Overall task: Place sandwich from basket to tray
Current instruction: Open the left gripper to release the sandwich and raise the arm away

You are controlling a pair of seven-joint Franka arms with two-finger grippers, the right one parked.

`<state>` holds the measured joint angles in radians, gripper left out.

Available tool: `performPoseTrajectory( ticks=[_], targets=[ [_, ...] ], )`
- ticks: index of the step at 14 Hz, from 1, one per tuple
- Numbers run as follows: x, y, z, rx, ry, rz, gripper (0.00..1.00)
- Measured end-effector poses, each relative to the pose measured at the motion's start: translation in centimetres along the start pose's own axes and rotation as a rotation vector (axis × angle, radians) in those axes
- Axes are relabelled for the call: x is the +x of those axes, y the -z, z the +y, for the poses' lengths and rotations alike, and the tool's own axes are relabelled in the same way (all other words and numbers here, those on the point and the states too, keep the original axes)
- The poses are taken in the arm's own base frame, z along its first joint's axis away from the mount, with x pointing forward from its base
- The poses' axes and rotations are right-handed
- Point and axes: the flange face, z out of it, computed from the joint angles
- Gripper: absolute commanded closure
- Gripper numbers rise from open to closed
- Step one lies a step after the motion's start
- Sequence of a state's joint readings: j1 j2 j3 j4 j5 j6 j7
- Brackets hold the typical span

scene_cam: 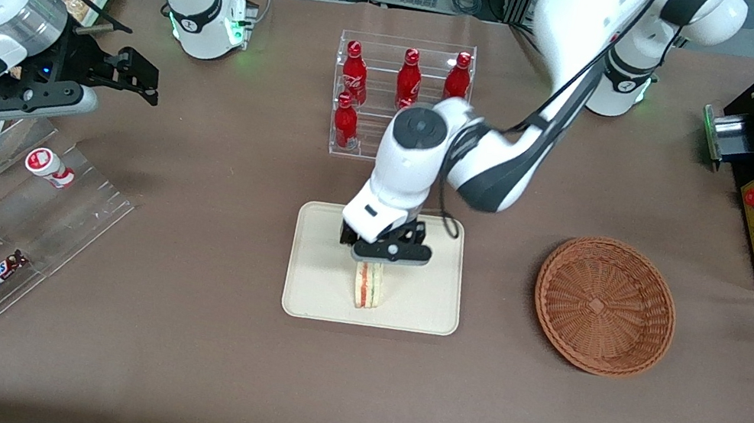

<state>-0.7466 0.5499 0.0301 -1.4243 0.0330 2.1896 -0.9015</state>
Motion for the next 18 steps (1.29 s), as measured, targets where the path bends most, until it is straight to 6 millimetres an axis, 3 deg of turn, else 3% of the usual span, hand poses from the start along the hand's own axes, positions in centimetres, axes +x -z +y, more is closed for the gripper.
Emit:
performPoseTrajectory(
  ticks=[2, 4, 8, 11, 14, 18],
  targets=[
    [2.5, 6.8, -3.9, 0.053, -0.019, -0.029, 0.00],
    [4.9, 10.4, -9.4, 0.126, -0.009, -0.088, 0.00],
    [10.0, 11.4, -22.7, 0.173, -0.037, -0.151, 0.00],
    [11.3, 13.7, -32.2, 0.185, -0.096, -0.212, 0.00],
    [11.3, 18.4, -38.0, 0.176, -0.153, -0.241, 0.00],
    [10.5, 24.3, -42.5, 0.152, -0.252, -0.218, 0.00]
  ],
)
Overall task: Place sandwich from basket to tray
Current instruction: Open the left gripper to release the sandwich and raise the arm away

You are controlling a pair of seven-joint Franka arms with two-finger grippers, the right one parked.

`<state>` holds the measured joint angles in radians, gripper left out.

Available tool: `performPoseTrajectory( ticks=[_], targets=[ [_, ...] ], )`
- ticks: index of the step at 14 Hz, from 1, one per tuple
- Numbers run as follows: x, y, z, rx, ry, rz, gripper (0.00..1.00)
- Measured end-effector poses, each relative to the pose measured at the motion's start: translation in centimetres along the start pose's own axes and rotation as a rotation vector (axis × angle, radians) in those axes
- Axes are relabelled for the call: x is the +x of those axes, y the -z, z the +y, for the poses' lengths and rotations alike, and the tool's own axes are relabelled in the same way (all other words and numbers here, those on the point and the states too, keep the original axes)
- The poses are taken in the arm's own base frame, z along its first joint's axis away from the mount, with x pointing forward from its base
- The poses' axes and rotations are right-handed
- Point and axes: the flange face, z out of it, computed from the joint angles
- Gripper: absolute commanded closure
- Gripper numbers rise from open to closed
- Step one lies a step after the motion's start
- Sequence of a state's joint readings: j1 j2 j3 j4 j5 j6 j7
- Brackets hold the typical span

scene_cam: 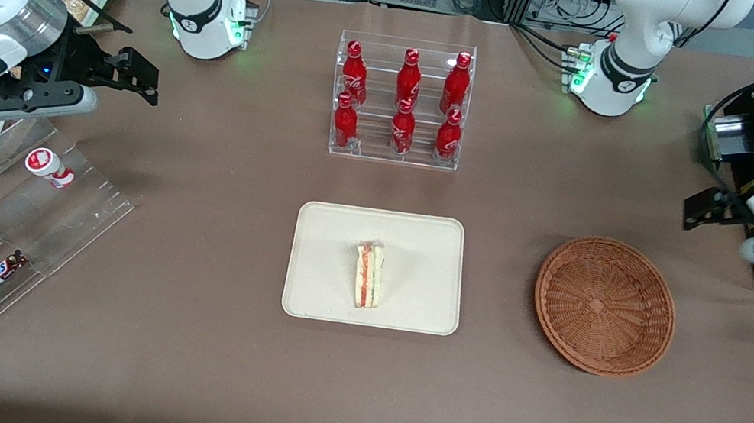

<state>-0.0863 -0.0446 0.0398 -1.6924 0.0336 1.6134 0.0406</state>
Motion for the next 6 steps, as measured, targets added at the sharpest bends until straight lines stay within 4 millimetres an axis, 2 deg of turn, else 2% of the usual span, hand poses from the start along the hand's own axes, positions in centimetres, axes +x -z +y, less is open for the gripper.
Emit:
performPoseTrajectory(
  ticks=[2, 3, 6],
  targets=[
    [-1.0, 1.9, -2.0, 0.000, -0.029, 0.020, 0.00],
    [-1.3, 2.4, -2.4, -0.001, -0.037, 0.016, 0.00],
    [-1.3, 2.3, -1.9, -0.004, -0.051, 0.001, 0.00]
  ],
)
